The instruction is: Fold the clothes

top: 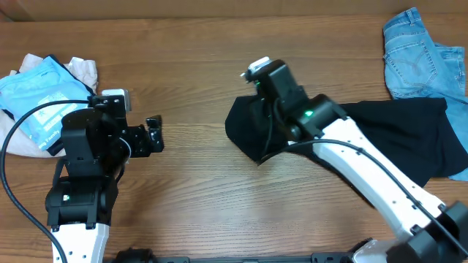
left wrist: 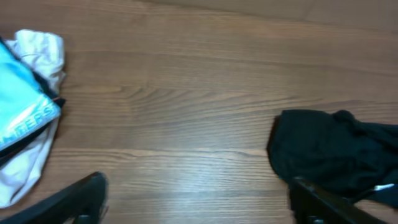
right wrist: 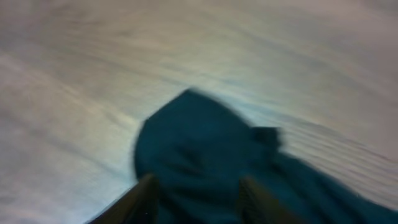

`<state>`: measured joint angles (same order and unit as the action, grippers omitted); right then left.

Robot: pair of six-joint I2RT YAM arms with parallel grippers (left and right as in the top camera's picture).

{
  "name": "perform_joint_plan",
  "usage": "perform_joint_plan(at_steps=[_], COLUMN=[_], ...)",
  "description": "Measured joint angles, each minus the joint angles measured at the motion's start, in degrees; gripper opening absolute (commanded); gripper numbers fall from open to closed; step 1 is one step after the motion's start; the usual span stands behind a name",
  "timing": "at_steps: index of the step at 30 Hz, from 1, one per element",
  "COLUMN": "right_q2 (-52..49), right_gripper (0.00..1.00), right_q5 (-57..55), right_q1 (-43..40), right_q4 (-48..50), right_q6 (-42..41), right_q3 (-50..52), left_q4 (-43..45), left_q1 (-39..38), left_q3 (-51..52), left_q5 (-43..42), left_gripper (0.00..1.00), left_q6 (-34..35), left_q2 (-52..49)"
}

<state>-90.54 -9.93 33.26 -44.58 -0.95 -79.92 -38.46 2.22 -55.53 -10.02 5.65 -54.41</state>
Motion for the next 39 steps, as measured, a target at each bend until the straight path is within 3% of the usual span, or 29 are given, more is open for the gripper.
perform_joint_plan(at_steps=[2,6,12,18,29,31,39], right_q2=[2.97,12.46,23.78,25.83,26.56,26.56,26.58], right_gripper=[0.64,0.7,0.8,0.82,0.82,0.82,0.81], right_q5=[-2.45,-5.05,-6.16,-6.16,-6.01,-5.92,-5.9], right_q1=[-2.03,-7.63,-16.46,-21.57,-22.77,-22.77,-22.77], right_q4=[-0.02,-0.22,-4.81,-9.57,-11.67,-12.09,-12.46], right_q6=[-0.85,-2.71,-4.33,-5.86,-7.76,-7.85,-7.98], right_q3=[0.0,-0.02,-0.59,-0.63,-0.61,-0.61,-0.61], left_q4=[1.33,3.1,7.43,18.05,28.72,29.59,34.16], left_q1=[-0.02,-2.71,-13.27,-20.83,-23.15,-23.45,-25.59], left_q3=[0.0,-0.07,-0.15,-0.28,-0.5,-0.72,-2.19], left_q5=[-1.49,-2.91,-4.15,-6.67,-12.46,-12.81,-13.6], left_gripper=[1.0,1.0,1.0,1.0,1.0,1.0,0.86], left_q6=[0.0,-0.04,0.37,4.55,9.46,9.46,9.46], left_q2=[-0.02,-1.33,-9.99,-23.65,-46.84,-48.89,-52.06])
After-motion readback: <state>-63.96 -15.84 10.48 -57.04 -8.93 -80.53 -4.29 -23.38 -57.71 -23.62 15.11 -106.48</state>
